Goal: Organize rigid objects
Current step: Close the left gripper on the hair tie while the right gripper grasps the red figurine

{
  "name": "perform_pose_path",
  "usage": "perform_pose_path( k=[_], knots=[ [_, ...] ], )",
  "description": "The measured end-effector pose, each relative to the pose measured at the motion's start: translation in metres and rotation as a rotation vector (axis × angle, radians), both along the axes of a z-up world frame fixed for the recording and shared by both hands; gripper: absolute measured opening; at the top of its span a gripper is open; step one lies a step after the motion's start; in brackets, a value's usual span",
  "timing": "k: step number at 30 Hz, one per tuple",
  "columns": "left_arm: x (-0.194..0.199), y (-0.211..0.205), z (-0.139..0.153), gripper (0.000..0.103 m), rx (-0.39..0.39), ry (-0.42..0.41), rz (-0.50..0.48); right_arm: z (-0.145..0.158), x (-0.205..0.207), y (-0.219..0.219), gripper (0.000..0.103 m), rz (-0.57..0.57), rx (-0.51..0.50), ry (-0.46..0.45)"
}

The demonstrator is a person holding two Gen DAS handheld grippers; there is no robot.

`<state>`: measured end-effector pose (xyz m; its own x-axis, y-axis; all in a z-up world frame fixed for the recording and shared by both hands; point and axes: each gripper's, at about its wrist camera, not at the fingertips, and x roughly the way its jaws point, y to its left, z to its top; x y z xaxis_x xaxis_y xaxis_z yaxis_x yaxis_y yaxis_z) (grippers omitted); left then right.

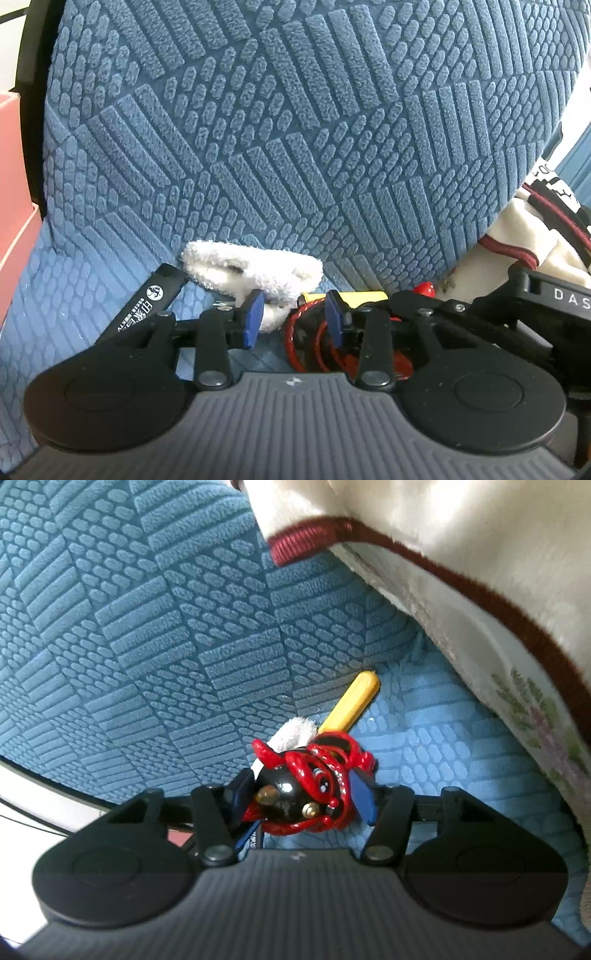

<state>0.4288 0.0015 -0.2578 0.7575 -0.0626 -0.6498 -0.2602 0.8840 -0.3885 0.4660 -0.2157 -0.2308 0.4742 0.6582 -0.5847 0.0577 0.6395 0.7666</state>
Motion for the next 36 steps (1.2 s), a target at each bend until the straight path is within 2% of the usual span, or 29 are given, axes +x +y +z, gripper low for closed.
perform_pose_path(
  k=[8,10,12,19,23,25,27,36],
  knots=[
    [-0.001,-0.002,-0.001,0.043,0.031,0.022,0.046,0.010,-0.004,-0.004,0.060,-0.011,-0.054,-0.016],
    [-0.002,-0.005,-0.001,0.050,0.073,0.049,0.070,0.010,-0.005,-0.009,0.060,-0.011,-0.064,-0.013],
    [-0.005,-0.006,-0.002,0.050,0.091,0.053,0.079,0.010,-0.005,-0.010,0.060,-0.012,-0.076,-0.010],
    [0.003,-0.007,-0.010,0.050,0.092,0.039,0.048,0.010,-0.003,-0.006,0.060,-0.011,-0.084,-0.009],
    [0.014,-0.015,-0.012,0.050,0.155,0.035,0.024,0.011,-0.002,-0.006,0.060,-0.016,-0.091,-0.007],
    [0.018,-0.013,-0.015,0.048,0.152,0.040,0.017,0.011,-0.003,-0.006,0.060,-0.007,-0.098,-0.008],
    [0.019,-0.012,-0.016,0.039,0.158,0.039,0.020,0.010,-0.003,-0.004,0.060,0.006,-0.104,-0.005],
    [-0.012,-0.003,0.006,0.036,0.173,0.002,-0.019,0.015,-0.016,0.004,0.060,0.025,-0.144,-0.032]
  ],
)
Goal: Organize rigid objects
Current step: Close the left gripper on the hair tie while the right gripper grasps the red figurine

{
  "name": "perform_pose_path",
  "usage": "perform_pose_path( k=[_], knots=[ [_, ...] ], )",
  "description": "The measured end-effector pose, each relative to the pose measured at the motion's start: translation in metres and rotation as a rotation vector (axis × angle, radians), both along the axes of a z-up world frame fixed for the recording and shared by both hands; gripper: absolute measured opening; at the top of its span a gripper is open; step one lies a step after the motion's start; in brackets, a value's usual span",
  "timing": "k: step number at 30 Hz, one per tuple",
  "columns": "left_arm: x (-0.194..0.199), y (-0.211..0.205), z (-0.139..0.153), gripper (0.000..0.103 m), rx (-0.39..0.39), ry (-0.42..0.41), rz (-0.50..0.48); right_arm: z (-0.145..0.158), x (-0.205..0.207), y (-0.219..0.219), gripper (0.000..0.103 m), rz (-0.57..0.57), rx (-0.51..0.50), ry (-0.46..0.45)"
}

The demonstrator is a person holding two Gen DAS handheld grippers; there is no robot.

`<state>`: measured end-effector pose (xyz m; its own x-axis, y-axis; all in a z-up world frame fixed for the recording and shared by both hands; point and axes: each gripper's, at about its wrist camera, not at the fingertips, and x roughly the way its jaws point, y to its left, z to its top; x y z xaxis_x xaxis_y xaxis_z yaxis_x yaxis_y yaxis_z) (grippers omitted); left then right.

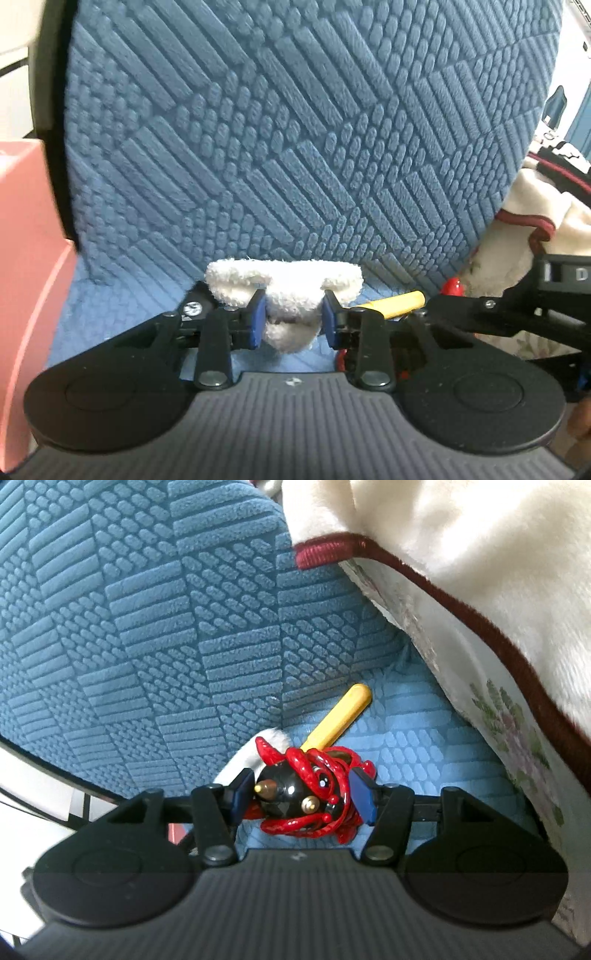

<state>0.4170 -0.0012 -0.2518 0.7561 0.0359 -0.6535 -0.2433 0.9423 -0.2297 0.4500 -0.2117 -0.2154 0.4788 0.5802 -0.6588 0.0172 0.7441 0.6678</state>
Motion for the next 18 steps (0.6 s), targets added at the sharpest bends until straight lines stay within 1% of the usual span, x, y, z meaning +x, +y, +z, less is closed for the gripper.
perform_pose_path(
  k=[5,7,10,15,18],
  knots=[
    [-0.024,0.008,0.012,0.036,-0.031,-0.009,0.008,0.003,-0.012,0.001,0.060,0.000,-0.026,-0.013],
    [-0.037,0.007,0.016,0.036,-0.027,-0.007,-0.001,0.004,-0.018,0.002,0.060,0.000,-0.044,-0.020],
    [-0.052,0.007,0.020,0.036,-0.030,-0.006,-0.015,0.005,-0.028,0.002,0.060,-0.002,-0.041,-0.018],
    [-0.075,0.011,0.030,0.036,-0.041,-0.009,-0.036,0.016,-0.053,0.007,0.060,0.038,-0.078,-0.055],
    [-0.088,0.010,0.035,0.036,-0.027,-0.010,-0.058,0.022,-0.064,0.006,0.060,0.058,-0.112,-0.071]
  ],
)
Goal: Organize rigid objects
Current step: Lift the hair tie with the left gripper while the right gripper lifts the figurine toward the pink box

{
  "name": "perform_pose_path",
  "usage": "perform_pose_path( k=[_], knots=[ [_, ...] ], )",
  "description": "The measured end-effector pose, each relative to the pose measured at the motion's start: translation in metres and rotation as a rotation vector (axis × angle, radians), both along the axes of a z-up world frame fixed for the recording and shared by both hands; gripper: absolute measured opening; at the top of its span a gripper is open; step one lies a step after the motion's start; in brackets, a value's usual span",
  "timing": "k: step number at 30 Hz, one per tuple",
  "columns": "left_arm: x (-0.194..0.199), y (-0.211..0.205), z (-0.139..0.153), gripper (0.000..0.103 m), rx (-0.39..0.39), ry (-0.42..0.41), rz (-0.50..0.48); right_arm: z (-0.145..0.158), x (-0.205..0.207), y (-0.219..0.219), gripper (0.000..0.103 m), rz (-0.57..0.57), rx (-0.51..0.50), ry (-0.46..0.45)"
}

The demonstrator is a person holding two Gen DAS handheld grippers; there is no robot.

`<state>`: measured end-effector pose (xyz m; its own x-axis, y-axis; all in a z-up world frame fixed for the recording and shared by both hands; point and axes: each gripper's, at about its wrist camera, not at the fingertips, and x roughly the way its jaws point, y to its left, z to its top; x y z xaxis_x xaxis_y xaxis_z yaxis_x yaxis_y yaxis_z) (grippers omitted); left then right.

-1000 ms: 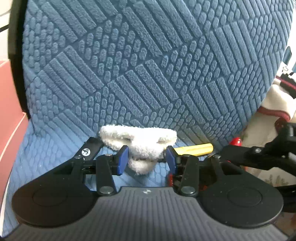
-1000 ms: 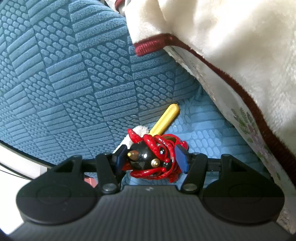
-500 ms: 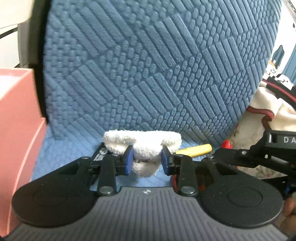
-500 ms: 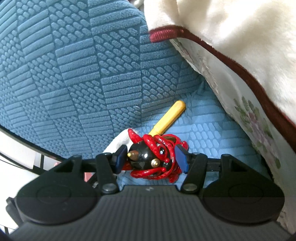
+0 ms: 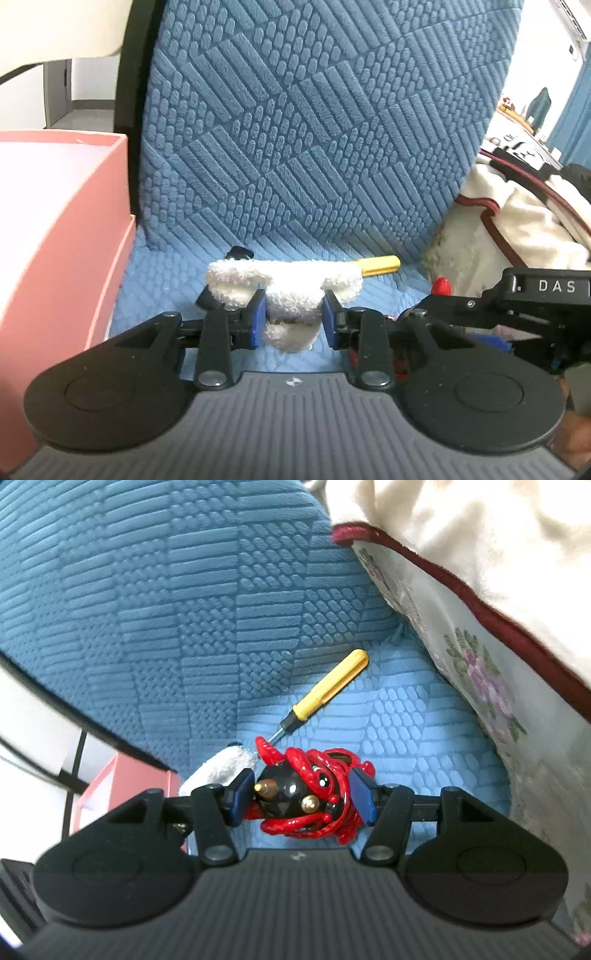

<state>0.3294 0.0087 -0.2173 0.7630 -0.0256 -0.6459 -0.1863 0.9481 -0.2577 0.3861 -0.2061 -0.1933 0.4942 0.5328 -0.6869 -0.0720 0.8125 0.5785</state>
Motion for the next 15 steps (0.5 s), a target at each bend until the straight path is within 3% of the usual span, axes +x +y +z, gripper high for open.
perform_pose_path(
  k=[9,15],
  knots=[
    [-0.047,0.001,0.004,0.036,-0.008,0.009,-0.063,0.001,-0.040,0.005,0.060,-0.013,-0.137,-0.002],
    [-0.072,0.000,0.004,0.036,-0.021,0.013,-0.100,0.006,-0.069,0.009,0.060,-0.017,-0.172,-0.011]
  ],
)
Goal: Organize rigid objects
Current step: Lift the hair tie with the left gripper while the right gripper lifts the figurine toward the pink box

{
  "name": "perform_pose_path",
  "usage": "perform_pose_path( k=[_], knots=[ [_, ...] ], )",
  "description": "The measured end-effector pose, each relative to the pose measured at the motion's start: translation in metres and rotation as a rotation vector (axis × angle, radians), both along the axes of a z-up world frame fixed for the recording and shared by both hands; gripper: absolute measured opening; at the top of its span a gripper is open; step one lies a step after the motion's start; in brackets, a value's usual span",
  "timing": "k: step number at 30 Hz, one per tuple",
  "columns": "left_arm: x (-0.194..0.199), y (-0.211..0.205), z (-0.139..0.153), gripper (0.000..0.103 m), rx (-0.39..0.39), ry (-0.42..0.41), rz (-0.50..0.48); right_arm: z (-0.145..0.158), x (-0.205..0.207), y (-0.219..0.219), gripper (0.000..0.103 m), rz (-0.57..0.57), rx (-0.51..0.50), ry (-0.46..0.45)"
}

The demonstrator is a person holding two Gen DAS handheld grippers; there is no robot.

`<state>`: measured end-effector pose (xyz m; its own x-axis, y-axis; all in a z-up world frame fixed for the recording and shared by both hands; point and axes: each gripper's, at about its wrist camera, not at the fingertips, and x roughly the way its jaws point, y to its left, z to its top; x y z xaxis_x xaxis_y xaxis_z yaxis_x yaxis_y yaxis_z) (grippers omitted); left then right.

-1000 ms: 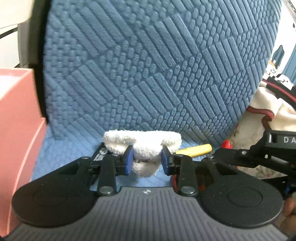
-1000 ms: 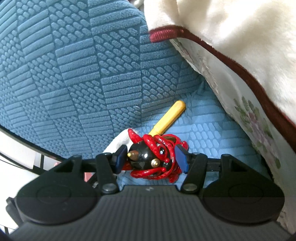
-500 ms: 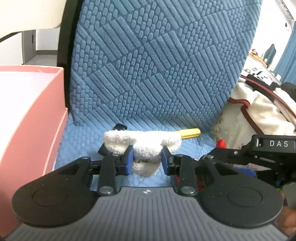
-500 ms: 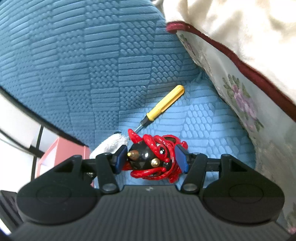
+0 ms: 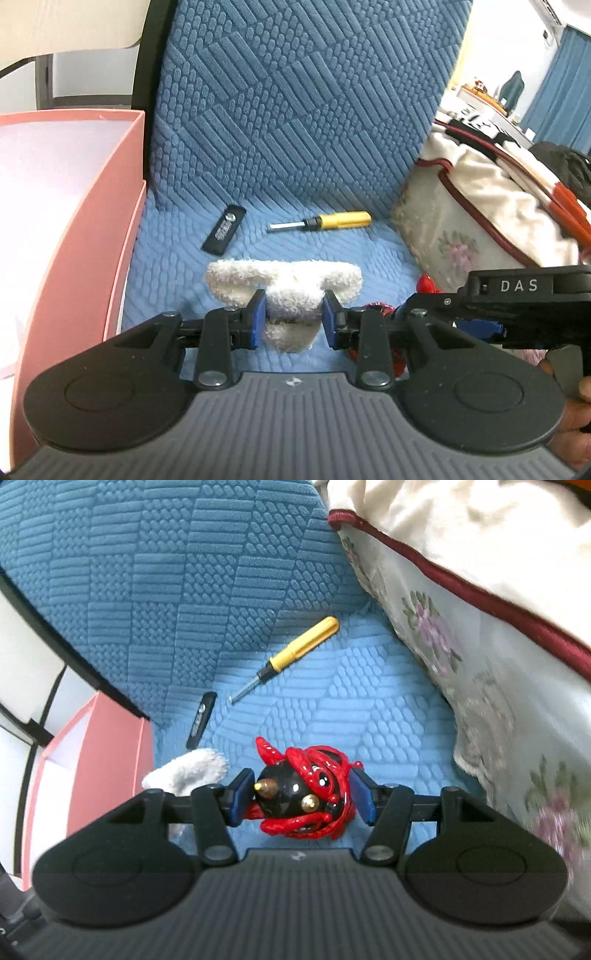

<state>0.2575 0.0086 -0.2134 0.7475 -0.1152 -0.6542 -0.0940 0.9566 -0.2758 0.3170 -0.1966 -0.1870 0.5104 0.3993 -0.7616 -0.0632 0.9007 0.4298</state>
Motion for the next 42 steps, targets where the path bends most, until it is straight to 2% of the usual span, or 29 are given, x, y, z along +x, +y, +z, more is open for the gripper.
perform_pose_path(
  k=[3,8,15,18,21,22,25,26,27,28,30,42],
  knots=[
    [-0.013,-0.001,-0.001,0.036,0.015,-0.003,-0.008,0.004,-0.016,0.001,0.060,0.012,0.005,-0.007],
    [-0.022,0.003,-0.012,0.036,-0.027,0.022,-0.033,-0.001,-0.038,0.007,0.059,0.014,-0.017,0.002],
    [-0.023,0.003,-0.032,0.037,-0.041,0.099,-0.060,-0.005,-0.038,0.012,0.059,0.026,-0.046,-0.041],
    [-0.024,0.001,-0.033,0.037,-0.018,0.107,-0.083,-0.005,-0.038,0.011,0.060,0.028,-0.036,-0.056],
    [-0.026,-0.002,-0.032,0.038,-0.001,0.106,-0.097,-0.006,-0.037,0.008,0.064,0.025,0.004,-0.054],
    [-0.026,-0.003,-0.033,0.041,-0.004,0.112,-0.102,-0.007,-0.038,0.008,0.065,0.022,0.011,-0.050],
    [-0.026,-0.004,-0.036,0.044,-0.016,0.142,-0.110,-0.009,-0.039,0.009,0.070,0.018,0.002,-0.044],
    [-0.027,-0.004,-0.036,0.045,-0.022,0.145,-0.115,-0.009,-0.041,0.011,0.072,0.019,-0.005,-0.047],
    [-0.028,-0.004,-0.037,0.045,-0.027,0.145,-0.122,-0.009,-0.043,0.012,0.079,0.021,-0.012,-0.057],
    [-0.030,-0.005,-0.037,0.046,-0.023,0.144,-0.127,-0.008,-0.045,0.013,0.080,0.019,-0.017,-0.071],
    [-0.032,-0.007,-0.037,0.046,-0.001,0.146,-0.128,-0.009,-0.050,0.014,0.080,0.018,-0.037,-0.093],
    [-0.036,-0.006,-0.038,0.046,-0.026,0.113,-0.103,-0.017,-0.047,0.020,0.080,0.054,-0.068,-0.101]
  ],
)
